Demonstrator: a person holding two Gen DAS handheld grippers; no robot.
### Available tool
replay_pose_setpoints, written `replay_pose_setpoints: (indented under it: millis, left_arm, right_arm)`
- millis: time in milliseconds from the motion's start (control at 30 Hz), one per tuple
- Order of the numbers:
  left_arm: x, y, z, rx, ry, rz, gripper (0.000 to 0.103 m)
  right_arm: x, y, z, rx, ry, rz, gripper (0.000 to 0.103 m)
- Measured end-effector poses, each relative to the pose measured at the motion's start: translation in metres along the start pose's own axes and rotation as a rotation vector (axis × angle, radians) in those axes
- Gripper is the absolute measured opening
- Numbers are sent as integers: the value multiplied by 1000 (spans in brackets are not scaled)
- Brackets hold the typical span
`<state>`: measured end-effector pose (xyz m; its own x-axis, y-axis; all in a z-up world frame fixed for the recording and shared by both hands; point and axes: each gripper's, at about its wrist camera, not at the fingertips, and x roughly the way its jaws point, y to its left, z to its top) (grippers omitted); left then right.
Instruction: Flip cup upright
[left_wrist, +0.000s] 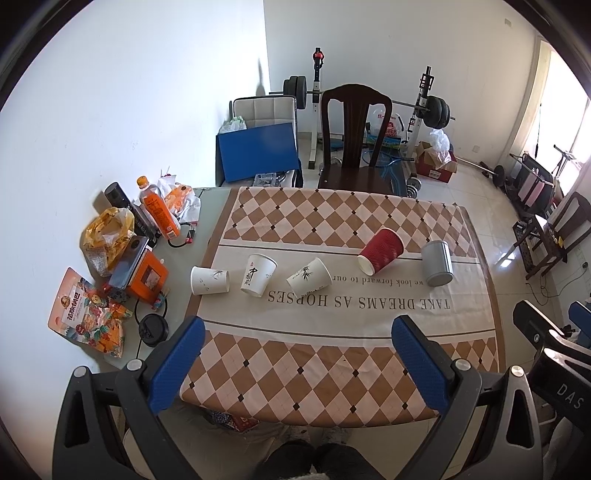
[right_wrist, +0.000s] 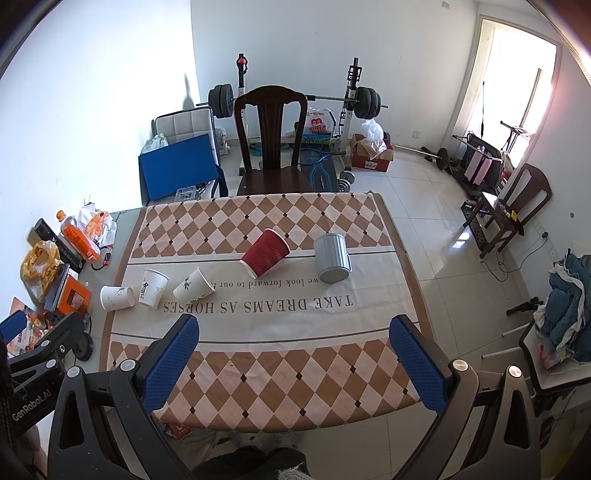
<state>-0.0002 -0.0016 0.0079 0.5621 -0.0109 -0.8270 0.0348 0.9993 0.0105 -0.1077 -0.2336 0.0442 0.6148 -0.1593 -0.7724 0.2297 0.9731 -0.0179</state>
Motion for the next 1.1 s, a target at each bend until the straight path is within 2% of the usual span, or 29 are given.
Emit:
replay_pose_setpoints:
  millis: [467,600,700,733,900,1000,1100]
  left_arm:
    - [1,0,-2,-1,-2,2,103]
    - [8,8,0,-22,-4,33,103]
    - [29,24,-1,-51,20,79,103]
    - [39,32,-2,-62,36,97,103]
    - [116,81,-15,-137,154,218,103]
    - [160,115,-27,-183,234,281,103]
    - [203,147,-39,-243,328,311,103]
  right_arm:
    - [3,3,-1,2,1,3,103]
    - [-2,17,5,2,11,-1,103]
    - [25,33,9,1,42,-16,103]
    - [45,33,13,1,60,-13,103]
    - [120,60,1,-33,183,8,103]
    - [166,89,-13,-71,251,24,103]
    - [223,128,-29,-107,336,41,103]
